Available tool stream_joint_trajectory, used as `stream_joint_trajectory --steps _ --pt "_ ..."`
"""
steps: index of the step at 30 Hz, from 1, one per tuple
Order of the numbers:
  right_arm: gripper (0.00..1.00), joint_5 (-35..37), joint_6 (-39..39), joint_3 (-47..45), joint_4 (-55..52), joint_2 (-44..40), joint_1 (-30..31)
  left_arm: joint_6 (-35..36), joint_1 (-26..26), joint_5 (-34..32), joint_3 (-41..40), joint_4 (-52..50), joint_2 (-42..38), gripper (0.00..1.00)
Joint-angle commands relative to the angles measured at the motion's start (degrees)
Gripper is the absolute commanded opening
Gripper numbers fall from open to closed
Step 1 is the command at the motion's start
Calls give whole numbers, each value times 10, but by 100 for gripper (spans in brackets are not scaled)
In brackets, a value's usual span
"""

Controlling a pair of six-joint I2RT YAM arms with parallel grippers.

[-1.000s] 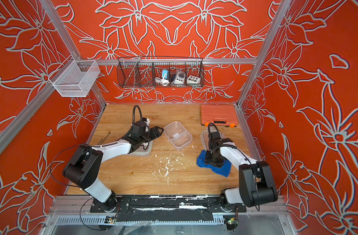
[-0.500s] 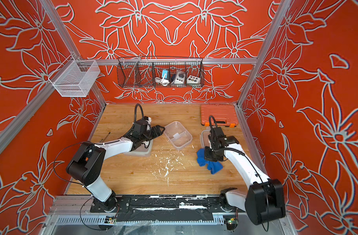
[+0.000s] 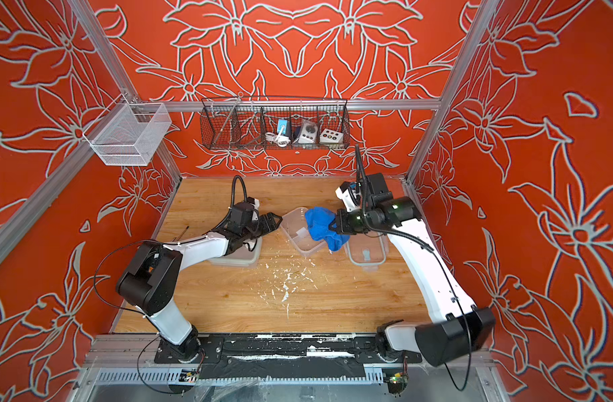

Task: Wipe the insides of the lunch boxes
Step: Wipe the dirt inside the lunch box.

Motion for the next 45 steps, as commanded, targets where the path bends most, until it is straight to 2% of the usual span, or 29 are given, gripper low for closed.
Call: stream_joint_trajectory --steps 1,7,11,15,23,27,30,34,39,41,45 --pt "0 -1 -48 17 9 86 34 13 6 -9 7 -32 9 79" --pt "0 41 -55 7 9 190 48 89 7 -19 86 -96 41 78" --pt "0 69 -17 -8 83 227 49 136 6 -6 121 -120 74 77" --pt "0 88 19 4 121 280 56 133 5 18 137 -127 109 75" --pt "0 77 -9 100 55 425 117 130 -1 34 176 -148 161 73" --pt "0 60 14 83 90 431 143 127 -3 41 190 -149 179 69" --pt "0 59 -2 80 68 431 157 128 -3 41 197 -154 186 66" --pt "0 129 -43 48 14 404 160 135 -3 32 204 -157 190 61" --pt "0 213 -79 15 -43 369 153 144 -3 28 211 -158 193 35" --pt "0 243 -86 18 -59 367 151 147 -3 28 212 -159 193 28" --pt "0 308 -91 37 -80 376 141 151 -3 25 209 -162 190 27"
